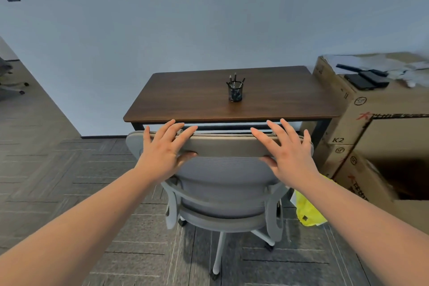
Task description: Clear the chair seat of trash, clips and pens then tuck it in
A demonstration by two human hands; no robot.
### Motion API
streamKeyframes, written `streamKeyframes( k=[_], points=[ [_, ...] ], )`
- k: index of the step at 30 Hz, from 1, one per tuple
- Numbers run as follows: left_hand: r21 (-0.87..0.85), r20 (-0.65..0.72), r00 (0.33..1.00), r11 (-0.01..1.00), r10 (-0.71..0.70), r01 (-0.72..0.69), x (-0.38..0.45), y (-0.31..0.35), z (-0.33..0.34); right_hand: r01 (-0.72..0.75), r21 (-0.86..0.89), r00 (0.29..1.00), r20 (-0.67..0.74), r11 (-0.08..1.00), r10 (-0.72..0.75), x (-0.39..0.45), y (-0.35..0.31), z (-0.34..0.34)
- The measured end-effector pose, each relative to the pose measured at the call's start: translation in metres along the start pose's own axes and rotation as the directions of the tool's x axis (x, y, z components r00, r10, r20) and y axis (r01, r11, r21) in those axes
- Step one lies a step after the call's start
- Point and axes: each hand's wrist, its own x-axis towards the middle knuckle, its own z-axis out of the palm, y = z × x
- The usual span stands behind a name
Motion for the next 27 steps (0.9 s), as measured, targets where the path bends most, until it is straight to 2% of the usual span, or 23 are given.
streamKeyframes(
  k=[8, 15, 27],
  points=[
    [-0.002, 0.003, 1.000, 1.000, 0.015, -0.015, 0.046, 0.014, 0.013, -0.033, -0.024, 0.998, 0.048, 0.999, 0.034, 0.024, 0.033, 0.007],
    [-0.016, -0.005, 1.000, 1.000, -0.024, 0.024, 0.075, 0.040, 0.024, -0.068, 0.028, 0.996, 0.061, 0.997, 0.066, 0.045, 0.073, 0.011],
    [-0.013, 0.033, 0.998, 0.999, -0.045, 0.045, 0.084, 0.049, 0.026, -0.077, 0.057, 0.996, 0.051, 0.995, 0.074, 0.051, 0.085, 0.016]
  ],
)
